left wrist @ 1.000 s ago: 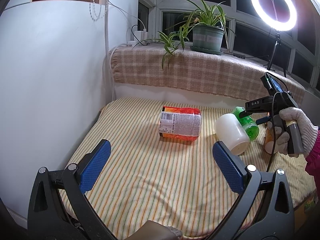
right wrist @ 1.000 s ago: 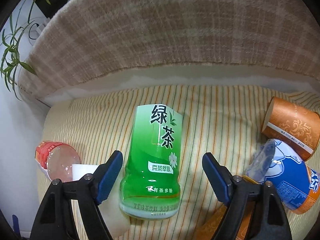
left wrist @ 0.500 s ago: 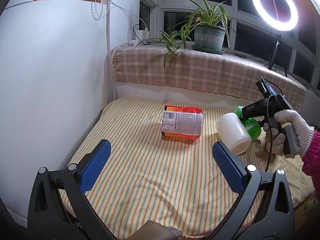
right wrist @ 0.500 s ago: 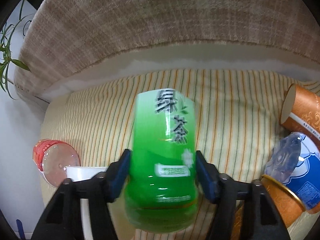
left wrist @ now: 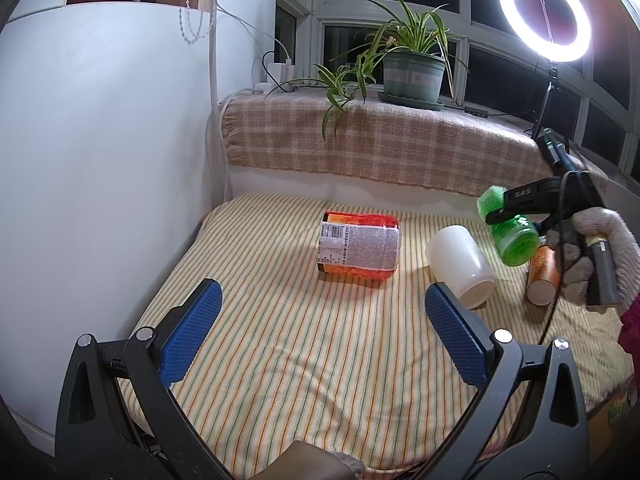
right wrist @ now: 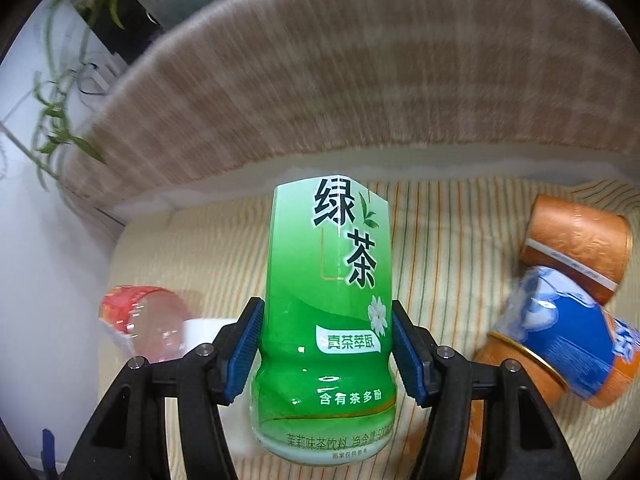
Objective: Flip cup upright
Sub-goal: 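Lift the green bottle off the bedspread with the right tool, then carry the bottle toward the left tool while the left tool approaches it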
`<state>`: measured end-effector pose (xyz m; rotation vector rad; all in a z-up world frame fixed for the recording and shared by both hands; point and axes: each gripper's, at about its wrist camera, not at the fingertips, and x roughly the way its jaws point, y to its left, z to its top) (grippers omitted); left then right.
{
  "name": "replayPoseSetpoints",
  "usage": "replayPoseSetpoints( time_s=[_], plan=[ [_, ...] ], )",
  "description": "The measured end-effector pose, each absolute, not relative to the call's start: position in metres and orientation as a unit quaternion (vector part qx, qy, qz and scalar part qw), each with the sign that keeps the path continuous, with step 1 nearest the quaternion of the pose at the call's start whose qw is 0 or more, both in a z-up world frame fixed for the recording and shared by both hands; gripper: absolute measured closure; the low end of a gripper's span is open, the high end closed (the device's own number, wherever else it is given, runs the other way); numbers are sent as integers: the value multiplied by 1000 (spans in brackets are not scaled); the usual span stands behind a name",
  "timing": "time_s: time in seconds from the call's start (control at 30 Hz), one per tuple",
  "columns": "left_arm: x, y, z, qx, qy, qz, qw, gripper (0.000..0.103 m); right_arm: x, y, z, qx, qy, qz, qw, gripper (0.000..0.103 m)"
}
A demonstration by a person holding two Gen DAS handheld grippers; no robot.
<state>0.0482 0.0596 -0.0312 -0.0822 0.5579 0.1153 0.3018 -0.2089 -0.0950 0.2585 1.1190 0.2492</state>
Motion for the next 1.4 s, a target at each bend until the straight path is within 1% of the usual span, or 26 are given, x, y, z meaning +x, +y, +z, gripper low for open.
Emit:
replayPoseSetpoints(
  time_s=[0.17,0.3,0.47,0.63,0.73,0.97,1.07,1.1,1.13,1.17,1.2,1.4],
  plan=[
    [46,59,-28,-49,274,52,959,0,260,-217,-71,141,507,144,838,40],
    [47,54,-29,-49,283,35,957,0,221,-224,-70,159,506,161,833,40],
    [50,47,-34,-58,307,5,950,0,176,-226,-88,171,521,170,819,40],
    [55,45,-40,-77,333,-21,940,0,145,-221,-120,198,550,176,792,40],
    [57,43,-44,-86,349,-36,933,5,137,-216,-137,201,562,174,783,40],
    [66,37,-55,-100,385,-53,916,5,141,-213,-158,199,569,163,781,39],
    [69,34,-59,-105,395,-57,911,5,138,-212,-157,188,564,171,786,36],
    [70,33,-60,-105,398,-58,910,5,137,-212,-155,183,559,172,790,28],
    [71,31,-61,-104,400,-59,909,5,136,-212,-154,180,555,171,794,24],
    [71,29,-61,-103,402,-61,908,5,134,-214,-151,178,549,170,799,18],
    [71,27,-61,-103,403,-62,907,5,132,-216,-148,176,543,172,803,16],
    [75,16,-59,-105,407,-72,904,5,114,-237,-128,150,508,160,833,16]
  ],
)
